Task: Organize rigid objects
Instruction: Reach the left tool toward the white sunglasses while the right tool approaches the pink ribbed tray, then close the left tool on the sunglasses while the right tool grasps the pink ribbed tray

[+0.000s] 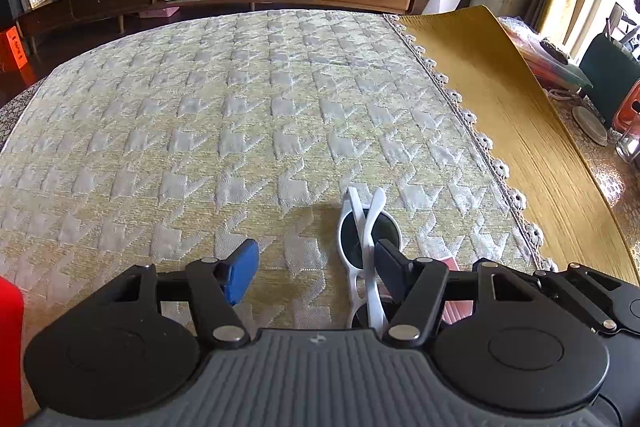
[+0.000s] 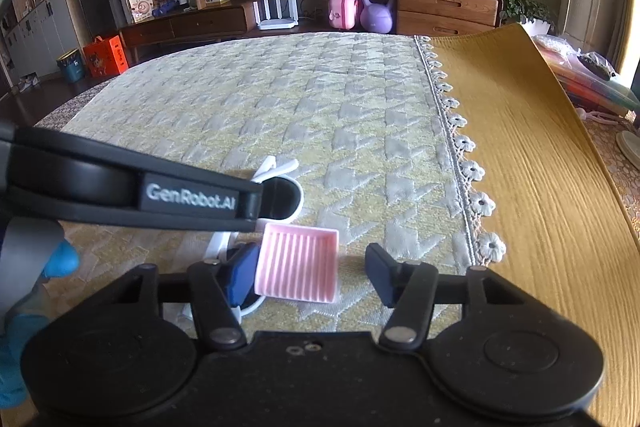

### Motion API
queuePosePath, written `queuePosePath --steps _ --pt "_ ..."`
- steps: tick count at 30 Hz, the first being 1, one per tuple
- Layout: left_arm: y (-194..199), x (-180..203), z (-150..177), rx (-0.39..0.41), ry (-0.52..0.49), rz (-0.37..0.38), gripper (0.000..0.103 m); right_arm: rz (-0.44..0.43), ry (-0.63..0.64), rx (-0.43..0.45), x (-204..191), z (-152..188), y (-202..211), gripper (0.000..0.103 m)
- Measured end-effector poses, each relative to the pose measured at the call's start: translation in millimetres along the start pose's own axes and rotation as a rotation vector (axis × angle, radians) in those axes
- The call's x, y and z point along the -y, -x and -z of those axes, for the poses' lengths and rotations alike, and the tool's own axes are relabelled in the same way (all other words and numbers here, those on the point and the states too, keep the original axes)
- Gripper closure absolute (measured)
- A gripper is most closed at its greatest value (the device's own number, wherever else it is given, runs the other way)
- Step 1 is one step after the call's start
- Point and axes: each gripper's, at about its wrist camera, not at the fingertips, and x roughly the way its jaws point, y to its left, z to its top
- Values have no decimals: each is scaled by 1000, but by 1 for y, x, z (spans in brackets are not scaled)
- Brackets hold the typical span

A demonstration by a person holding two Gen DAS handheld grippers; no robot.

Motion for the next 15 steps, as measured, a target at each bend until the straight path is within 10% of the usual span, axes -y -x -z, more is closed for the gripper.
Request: queuePosePath --steps 5,15 --pt "-4 6 2 17 -20 20 46 12 36 5 4 2 3 58" --pt "5 25 4 72 -88 65 94 14 -7 9 21 5 13 63"
